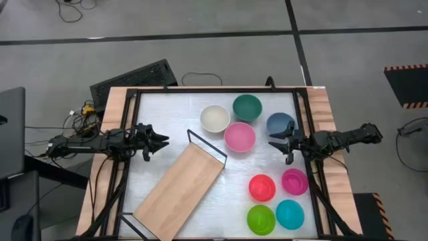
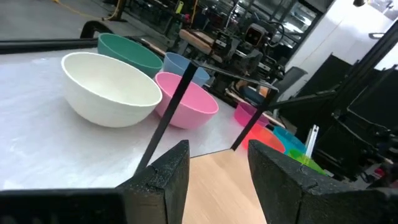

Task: Place and stack bowls onto a shelf
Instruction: Put the big blue bowl on the shelf

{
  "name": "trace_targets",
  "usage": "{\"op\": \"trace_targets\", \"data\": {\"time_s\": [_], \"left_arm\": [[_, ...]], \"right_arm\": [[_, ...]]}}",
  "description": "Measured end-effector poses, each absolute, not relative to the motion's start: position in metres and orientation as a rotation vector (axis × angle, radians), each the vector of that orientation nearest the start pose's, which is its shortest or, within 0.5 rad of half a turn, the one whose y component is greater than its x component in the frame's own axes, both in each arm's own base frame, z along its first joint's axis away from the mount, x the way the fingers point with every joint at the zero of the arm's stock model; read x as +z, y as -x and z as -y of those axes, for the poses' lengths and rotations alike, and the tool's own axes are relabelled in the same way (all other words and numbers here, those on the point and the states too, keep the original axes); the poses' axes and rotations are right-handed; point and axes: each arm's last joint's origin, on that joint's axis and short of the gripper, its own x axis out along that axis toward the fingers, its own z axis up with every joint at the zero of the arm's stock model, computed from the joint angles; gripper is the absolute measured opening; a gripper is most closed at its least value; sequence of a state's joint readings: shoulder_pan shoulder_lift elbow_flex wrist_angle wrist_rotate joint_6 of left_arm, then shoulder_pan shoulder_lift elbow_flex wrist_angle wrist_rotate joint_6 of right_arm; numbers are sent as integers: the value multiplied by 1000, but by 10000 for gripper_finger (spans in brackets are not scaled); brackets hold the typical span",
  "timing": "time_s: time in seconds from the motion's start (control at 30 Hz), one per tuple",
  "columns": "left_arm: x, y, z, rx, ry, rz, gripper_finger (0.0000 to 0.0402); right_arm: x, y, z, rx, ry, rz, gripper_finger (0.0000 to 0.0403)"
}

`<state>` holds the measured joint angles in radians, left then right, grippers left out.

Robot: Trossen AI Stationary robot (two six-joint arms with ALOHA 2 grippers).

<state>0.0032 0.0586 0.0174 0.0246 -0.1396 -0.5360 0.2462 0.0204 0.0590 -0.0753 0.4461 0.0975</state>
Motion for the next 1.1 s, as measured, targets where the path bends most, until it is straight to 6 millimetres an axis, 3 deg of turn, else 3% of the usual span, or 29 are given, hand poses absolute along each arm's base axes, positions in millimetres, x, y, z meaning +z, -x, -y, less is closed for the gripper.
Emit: {"op": "trace_targets", "data": {"time_s": [0.1,0.27,0.47,0.6,0.87,1.1], "left_arm": [[171,-100,-5,164,592,70,148],[192,-97,-6,99,734,305,148],[221,-84,-8,48,750,640,148],[244,-75,-10,111,712,743,148],[320,-80,-11,242,516,774,168],[381,-120,-19,544,504,739,191]], "right_arm": [[175,-93,-10,-203,-66,-26,180],[175,-93,-10,-211,-14,-32,180],[175,-93,-10,-211,-14,-30,180],[175,-93,-10,-210,-40,-24,180],[190,-92,-9,-180,-621,181,180],[211,-87,-4,-155,-824,435,180]]}}
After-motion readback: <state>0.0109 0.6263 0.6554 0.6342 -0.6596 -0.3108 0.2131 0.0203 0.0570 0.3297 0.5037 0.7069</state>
